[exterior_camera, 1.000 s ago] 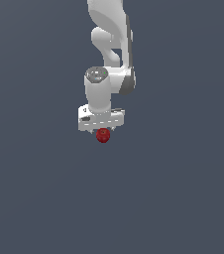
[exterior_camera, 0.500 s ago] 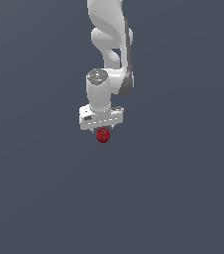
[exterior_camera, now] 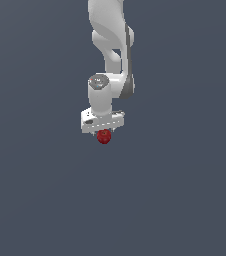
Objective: Pick up the object and move it to a goal position.
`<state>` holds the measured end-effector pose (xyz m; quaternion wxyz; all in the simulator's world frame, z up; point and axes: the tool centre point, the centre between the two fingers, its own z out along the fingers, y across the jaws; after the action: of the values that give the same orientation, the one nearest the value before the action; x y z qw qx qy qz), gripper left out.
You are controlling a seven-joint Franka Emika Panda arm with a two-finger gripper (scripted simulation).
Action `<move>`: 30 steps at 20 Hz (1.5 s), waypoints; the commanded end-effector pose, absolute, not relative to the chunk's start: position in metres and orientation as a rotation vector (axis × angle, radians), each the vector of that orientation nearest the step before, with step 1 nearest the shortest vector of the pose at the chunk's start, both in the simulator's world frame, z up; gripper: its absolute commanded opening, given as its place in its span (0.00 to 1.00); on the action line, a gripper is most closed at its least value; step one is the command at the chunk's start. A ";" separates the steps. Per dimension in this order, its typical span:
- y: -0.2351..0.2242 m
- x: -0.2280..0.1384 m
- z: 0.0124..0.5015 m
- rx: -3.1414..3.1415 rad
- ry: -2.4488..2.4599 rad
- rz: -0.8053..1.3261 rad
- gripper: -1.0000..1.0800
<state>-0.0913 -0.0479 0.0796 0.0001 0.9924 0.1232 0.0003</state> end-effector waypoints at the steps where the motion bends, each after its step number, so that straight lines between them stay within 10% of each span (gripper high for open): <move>1: -0.048 -0.092 0.068 3.118 0.388 0.000 0.96; 10: -0.048 -0.092 0.046 3.117 0.391 0.000 0.96; 11: -0.048 -0.092 0.046 3.117 0.391 0.000 0.00; 30: -0.036 -0.093 0.066 3.117 0.390 0.000 0.00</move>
<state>-0.0941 -0.0399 0.0596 -0.0001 0.9923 0.1237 -0.0014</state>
